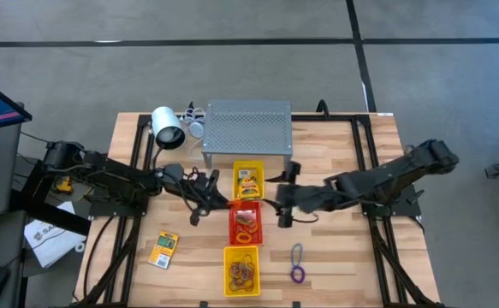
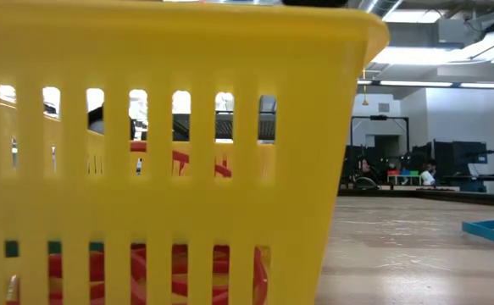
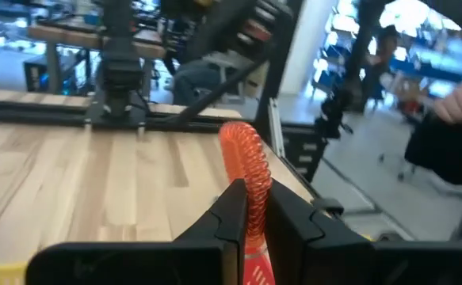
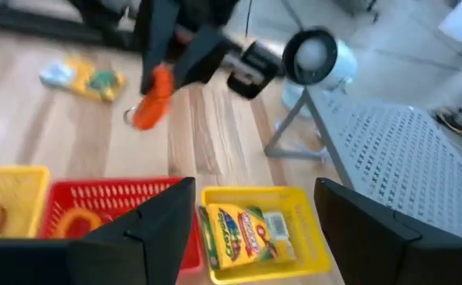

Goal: Pick & Place Office Desk Supplies
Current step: Put the orange spring rubber band into the red bin

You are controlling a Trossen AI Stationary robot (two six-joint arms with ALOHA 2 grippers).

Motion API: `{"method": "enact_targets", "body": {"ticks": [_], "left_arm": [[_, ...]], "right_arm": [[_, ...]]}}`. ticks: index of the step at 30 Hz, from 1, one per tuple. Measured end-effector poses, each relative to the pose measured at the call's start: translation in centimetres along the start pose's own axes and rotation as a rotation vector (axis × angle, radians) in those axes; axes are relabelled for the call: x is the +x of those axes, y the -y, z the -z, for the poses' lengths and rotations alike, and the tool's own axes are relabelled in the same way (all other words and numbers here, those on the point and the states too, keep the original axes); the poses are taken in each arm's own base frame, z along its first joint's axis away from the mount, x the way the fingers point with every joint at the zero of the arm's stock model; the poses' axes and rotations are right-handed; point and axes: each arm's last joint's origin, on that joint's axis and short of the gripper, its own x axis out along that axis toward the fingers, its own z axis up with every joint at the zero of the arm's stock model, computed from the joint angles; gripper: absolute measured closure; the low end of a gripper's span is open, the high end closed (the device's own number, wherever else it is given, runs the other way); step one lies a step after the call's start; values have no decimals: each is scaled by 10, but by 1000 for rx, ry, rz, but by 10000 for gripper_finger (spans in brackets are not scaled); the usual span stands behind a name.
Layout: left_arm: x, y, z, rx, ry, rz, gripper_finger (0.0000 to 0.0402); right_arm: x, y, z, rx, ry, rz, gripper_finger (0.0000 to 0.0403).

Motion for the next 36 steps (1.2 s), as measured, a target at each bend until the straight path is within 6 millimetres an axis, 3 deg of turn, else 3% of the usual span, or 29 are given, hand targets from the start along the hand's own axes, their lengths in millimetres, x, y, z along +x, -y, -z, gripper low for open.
{"method": "enact_targets", "body": {"ticks": [8,13,17,25,36], "left_arm": [[7,7,-1,66,-96,8,378],[9,5,1,63,-111,-14,378],[16,3,7,55,-141,-20,378],[51,-4,17,36,-226,8,378],[63,4,18,4,-399,17,378]], "right_arm": [[-28,10,59,210,394,-241,148],[-32,10,95,272,568,-355,148],[-29,7,114,297,612,-413,148],[-21,-4,121,253,655,-556,148],[-6,-15,131,266,597,-571,148]]}}
